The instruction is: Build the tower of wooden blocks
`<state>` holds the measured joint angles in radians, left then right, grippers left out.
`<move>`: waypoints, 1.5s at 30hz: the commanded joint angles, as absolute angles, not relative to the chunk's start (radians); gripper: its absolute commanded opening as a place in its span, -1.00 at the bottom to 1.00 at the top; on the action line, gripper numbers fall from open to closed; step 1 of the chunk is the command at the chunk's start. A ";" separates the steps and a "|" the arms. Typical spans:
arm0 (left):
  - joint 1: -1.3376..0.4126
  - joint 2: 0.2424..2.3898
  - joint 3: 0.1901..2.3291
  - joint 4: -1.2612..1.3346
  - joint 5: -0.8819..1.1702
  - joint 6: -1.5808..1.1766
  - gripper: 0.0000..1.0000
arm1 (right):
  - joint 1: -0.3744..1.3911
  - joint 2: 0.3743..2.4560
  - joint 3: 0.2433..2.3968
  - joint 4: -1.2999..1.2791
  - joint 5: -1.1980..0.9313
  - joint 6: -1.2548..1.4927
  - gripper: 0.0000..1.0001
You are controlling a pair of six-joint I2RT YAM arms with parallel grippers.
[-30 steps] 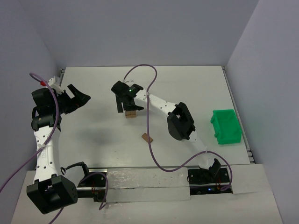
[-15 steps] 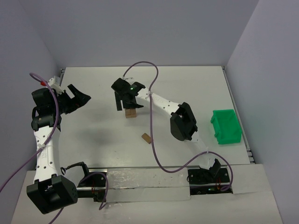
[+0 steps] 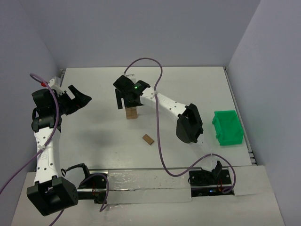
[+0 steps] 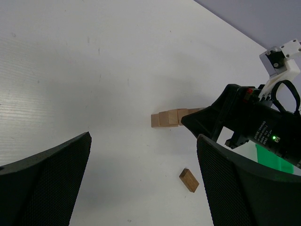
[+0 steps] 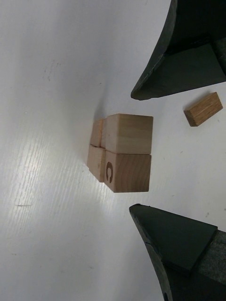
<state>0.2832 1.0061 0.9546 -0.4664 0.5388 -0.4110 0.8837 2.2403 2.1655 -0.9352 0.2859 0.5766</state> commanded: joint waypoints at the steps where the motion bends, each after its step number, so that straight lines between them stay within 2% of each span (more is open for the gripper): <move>1: 0.288 0.982 0.957 -0.431 0.563 -0.422 0.99 | 0.901 2.116 2.132 -0.910 0.341 0.557 0.99; 7: 0.288 0.978 0.977 -0.445 0.612 -0.368 0.98 | 0.914 2.011 2.092 -0.891 0.295 0.468 0.99; 10: 0.288 0.981 0.990 -0.476 0.721 -0.277 0.99 | 0.896 1.965 2.096 -0.865 0.188 0.299 0.99; 12: 0.290 0.984 0.988 -0.495 0.883 -0.213 0.98 | 0.843 1.904 2.065 -0.836 -0.017 0.128 0.99; 16: 0.288 0.993 0.986 -0.533 1.048 -0.129 0.98 | 0.708 1.849 2.056 -0.824 -0.432 -0.133 0.99; 20: 0.287 1.039 1.032 -0.624 1.158 0.021 0.96 | 0.591 1.954 2.230 -1.087 -0.668 -0.520 0.99; 22: 0.285 1.078 1.072 -0.694 1.173 0.107 0.96 | 0.578 1.974 2.247 -1.151 -0.678 -0.717 0.99; 25: 0.285 1.125 1.122 -0.793 1.165 0.186 0.98 | 0.572 1.950 2.112 -1.106 -0.687 -0.959 0.99; 29: 0.285 1.128 1.129 -0.788 1.146 0.199 0.98 | 0.572 1.972 2.056 -1.078 -0.748 -1.107 0.97; 34: 0.285 1.083 1.080 -0.736 1.125 0.185 0.99 | 0.575 2.121 2.235 -1.170 -0.835 -1.144 0.96; 45: 0.285 1.072 1.045 -0.683 1.120 0.158 0.98 | 0.640 2.177 2.191 -1.049 -0.744 -1.071 0.97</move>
